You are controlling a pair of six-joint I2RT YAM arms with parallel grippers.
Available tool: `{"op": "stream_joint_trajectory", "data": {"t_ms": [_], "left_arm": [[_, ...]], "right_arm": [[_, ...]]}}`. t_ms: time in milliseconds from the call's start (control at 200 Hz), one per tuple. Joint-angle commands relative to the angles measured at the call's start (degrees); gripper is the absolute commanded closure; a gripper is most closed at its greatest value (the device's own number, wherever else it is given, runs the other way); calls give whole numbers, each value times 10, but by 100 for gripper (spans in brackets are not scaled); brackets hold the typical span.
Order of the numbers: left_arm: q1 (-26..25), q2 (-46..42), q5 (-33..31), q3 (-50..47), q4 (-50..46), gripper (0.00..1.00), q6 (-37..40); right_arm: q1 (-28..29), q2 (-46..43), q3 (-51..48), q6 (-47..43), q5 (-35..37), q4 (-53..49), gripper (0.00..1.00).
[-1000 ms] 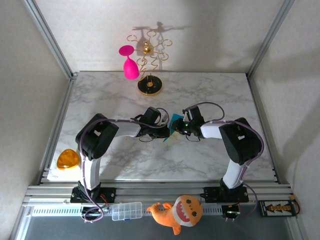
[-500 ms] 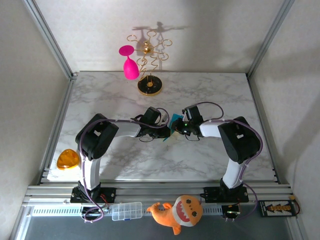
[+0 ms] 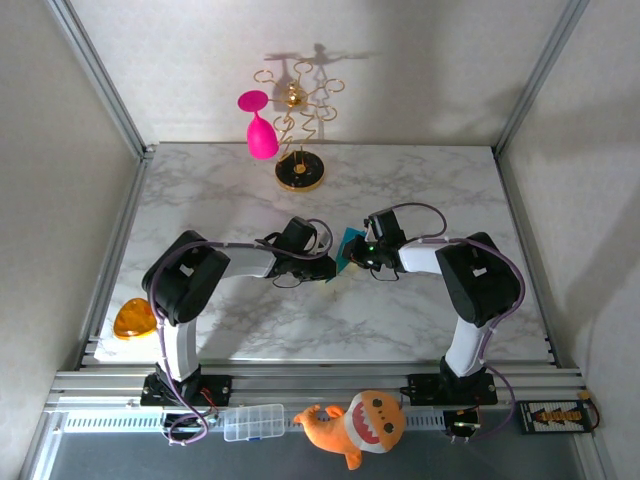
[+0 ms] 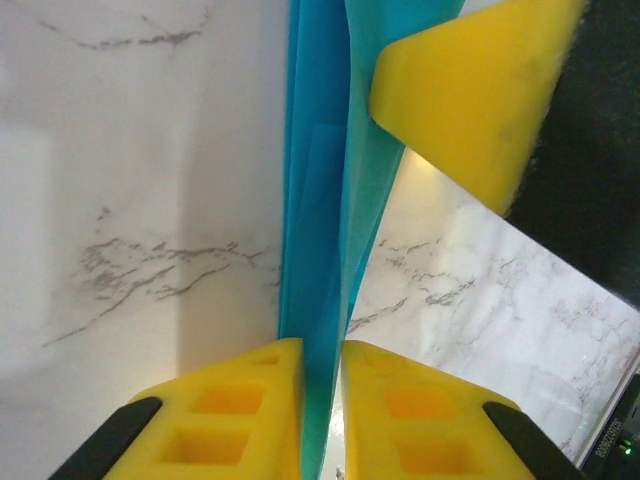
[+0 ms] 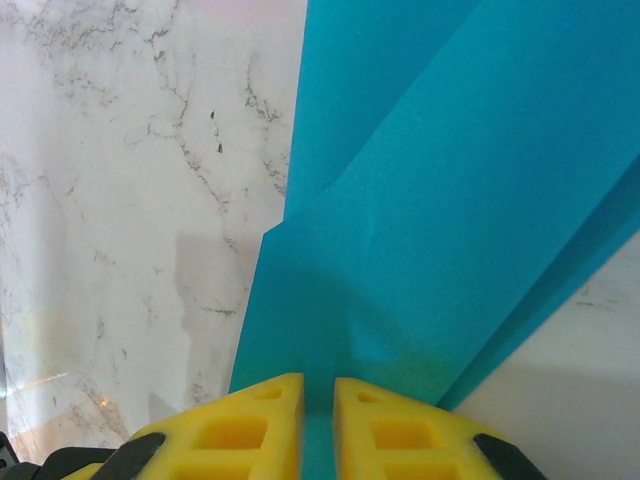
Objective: Fold a paper plane with a square sheet of paper (pick it up from the middle)
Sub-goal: Fold the wing for the fifth time at the center of the table.
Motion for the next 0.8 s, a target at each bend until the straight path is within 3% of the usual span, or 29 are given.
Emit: {"op": "stream_joint_trajectory", "data": {"t_ms": [0, 466, 796], "left_arm": [[5, -18, -2, -13, -37, 83, -9], [9, -45, 2, -10, -19, 79, -27], [11, -34, 13, -20, -7, 89, -37]], "right_arm": [[-1, 28, 3, -5, 39, -39, 83], [0, 24, 1, -15, 31, -33, 83], [-1, 22, -1, -17, 27, -28, 83]]}}
